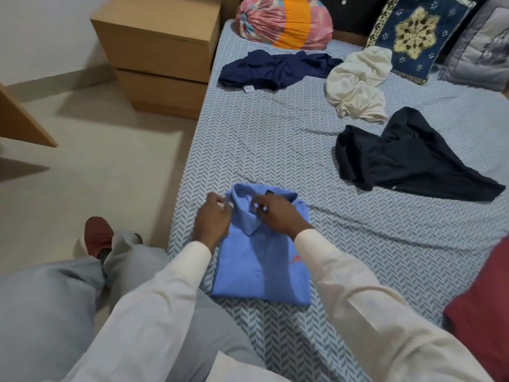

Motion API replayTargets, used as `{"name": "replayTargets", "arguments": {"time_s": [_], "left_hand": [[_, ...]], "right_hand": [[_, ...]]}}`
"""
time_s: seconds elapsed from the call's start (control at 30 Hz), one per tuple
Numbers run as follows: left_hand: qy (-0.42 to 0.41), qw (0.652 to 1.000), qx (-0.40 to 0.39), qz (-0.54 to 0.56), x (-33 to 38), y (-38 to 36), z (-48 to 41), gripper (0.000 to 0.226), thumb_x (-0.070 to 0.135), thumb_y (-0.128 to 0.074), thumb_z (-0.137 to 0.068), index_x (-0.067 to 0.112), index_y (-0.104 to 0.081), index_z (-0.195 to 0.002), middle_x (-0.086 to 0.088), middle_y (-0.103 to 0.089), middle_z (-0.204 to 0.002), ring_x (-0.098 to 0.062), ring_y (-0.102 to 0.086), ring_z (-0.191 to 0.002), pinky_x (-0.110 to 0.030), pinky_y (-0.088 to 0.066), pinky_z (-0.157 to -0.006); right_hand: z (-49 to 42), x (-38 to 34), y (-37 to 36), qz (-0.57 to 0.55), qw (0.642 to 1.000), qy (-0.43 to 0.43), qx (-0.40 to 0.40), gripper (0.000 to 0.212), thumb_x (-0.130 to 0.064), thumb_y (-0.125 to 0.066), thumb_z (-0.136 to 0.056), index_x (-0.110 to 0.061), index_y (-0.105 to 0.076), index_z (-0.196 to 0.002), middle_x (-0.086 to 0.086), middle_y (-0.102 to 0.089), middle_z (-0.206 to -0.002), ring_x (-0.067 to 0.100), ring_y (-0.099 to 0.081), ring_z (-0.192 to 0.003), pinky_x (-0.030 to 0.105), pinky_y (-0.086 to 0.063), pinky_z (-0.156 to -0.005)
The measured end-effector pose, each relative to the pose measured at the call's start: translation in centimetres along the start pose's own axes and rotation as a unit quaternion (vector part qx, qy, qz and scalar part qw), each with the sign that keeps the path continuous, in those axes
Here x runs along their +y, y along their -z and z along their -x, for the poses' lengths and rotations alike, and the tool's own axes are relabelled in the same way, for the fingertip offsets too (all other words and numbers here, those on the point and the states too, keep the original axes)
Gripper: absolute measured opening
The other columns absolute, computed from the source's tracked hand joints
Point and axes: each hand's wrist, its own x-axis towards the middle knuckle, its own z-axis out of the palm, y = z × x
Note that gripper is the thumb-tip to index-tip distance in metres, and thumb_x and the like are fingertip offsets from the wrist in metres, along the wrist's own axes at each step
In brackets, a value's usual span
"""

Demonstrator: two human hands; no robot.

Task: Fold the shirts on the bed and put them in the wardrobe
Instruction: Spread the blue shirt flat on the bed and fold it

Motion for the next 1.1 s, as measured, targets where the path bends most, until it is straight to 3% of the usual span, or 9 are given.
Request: {"name": "replayTargets", "arguments": {"time_s": [0.07,0.23,0.33,0.43,0.6,0.73,0.83,0.97,1.1], "left_hand": [[-0.041,0.993,-0.040,-0.099,-1.4,-0.7,1.7,0.029,0.037,-0.063,-0.085,0.020,-0.051,-0.105,-0.011,-0.064,-0.101,-0.032,-0.065,-0.087,-0.041,-0.054,-0.073],[-0.066,0.980,-0.035,-0.186,-3.9,-1.5,3.6,0.058,0.047,-0.069,-0.080,0.023,-0.043,-0.125,-0.009,-0.049,-0.122,-0.035,-0.059,-0.102,-0.040,-0.049,-0.077],[-0.040,0.982,-0.038,-0.179,-3.5,-1.8,3.4,0.050,0.049,-0.067,-0.081,0.018,-0.047,-0.115,-0.009,-0.061,-0.110,-0.034,-0.062,-0.096,-0.036,-0.044,-0.068],[-0.023,0.983,-0.023,-0.181,-3.0,-1.7,2.9,0.031,0.041,-0.062,-0.088,0.014,-0.056,-0.100,-0.012,-0.066,-0.102,-0.035,-0.062,-0.094,-0.037,-0.046,-0.071],[-0.006,0.993,0.001,-0.116,-3.8,-1.2,2.7,0.023,0.034,-0.062,-0.088,0.012,-0.055,-0.082,-0.014,-0.066,-0.092,-0.035,-0.062,-0.091,-0.038,-0.049,-0.073],[-0.020,0.991,0.004,-0.135,-3.2,-0.6,1.8,0.016,0.032,-0.059,-0.090,0.016,-0.057,-0.085,-0.015,-0.067,-0.101,-0.036,-0.062,-0.097,-0.037,-0.047,-0.076],[-0.032,0.983,0.018,-0.177,-2.9,-0.6,1.3,0.014,0.030,-0.055,-0.092,0.018,-0.054,-0.084,-0.015,-0.067,-0.100,-0.035,-0.061,-0.095,-0.037,-0.046,-0.074],[-0.004,0.987,0.013,-0.159,-2.9,-0.8,1.6,0.032,0.039,-0.056,-0.093,0.009,-0.056,-0.103,-0.017,-0.064,-0.110,-0.037,-0.061,-0.101,-0.038,-0.047,-0.078],[0.013,0.964,-0.075,-0.256,-4.8,-0.1,4.0,0.060,0.055,-0.063,-0.083,0.004,-0.058,-0.114,-0.019,-0.061,-0.118,-0.037,-0.061,-0.106,-0.038,-0.049,-0.082]], "right_hand": [[-0.5,-0.2,0.6,0.056,0.998,-0.001,-0.015,0.026,-0.017,-0.044,-0.093,-0.003,-0.064,-0.103,0.020,-0.065,-0.100,0.035,-0.060,-0.096,0.037,-0.044,-0.077],[3.7,-0.3,2.0,-0.146,0.941,-0.082,0.293,0.021,-0.015,-0.057,-0.090,-0.012,-0.066,-0.109,0.000,-0.063,-0.090,0.018,-0.058,-0.084,0.030,-0.046,-0.076],[8.9,-1.6,-0.9,-0.169,0.961,-0.061,0.209,0.021,-0.032,-0.066,-0.087,-0.023,-0.066,-0.106,-0.011,-0.058,-0.083,0.009,-0.058,-0.075,0.028,-0.047,-0.070],[11.0,-2.0,-4.5,-0.097,0.990,-0.035,0.099,0.031,-0.040,-0.064,-0.089,-0.021,-0.064,-0.113,-0.002,-0.060,-0.091,0.015,-0.058,-0.083,0.035,-0.047,-0.065],[10.4,-2.3,-4.9,-0.090,0.977,-0.135,0.141,0.013,-0.034,-0.062,-0.088,-0.023,-0.056,-0.089,-0.010,-0.050,-0.079,0.010,-0.051,-0.071,0.027,-0.031,-0.053],[9.2,-2.9,-4.8,-0.104,0.985,-0.084,0.106,0.026,-0.035,-0.066,-0.086,-0.025,-0.059,-0.110,-0.010,-0.054,-0.087,0.007,-0.051,-0.075,0.029,-0.036,-0.059],[8.8,-2.7,-5.1,-0.069,0.996,-0.039,0.036,0.032,-0.030,-0.065,-0.089,-0.017,-0.061,-0.118,0.001,-0.057,-0.098,0.020,-0.053,-0.094,0.030,-0.033,-0.065],[9.7,-1.8,-3.8,-0.193,0.966,-0.119,0.125,0.024,-0.021,-0.065,-0.087,-0.012,-0.063,-0.109,0.005,-0.065,-0.091,0.022,-0.061,-0.086,0.038,-0.049,-0.072],[13.8,1.5,-3.7,-0.168,0.931,-0.259,0.196,0.052,-0.028,-0.076,-0.080,-0.008,-0.055,-0.123,0.010,-0.059,-0.116,0.026,-0.057,-0.106,0.033,-0.044,-0.086]]}}
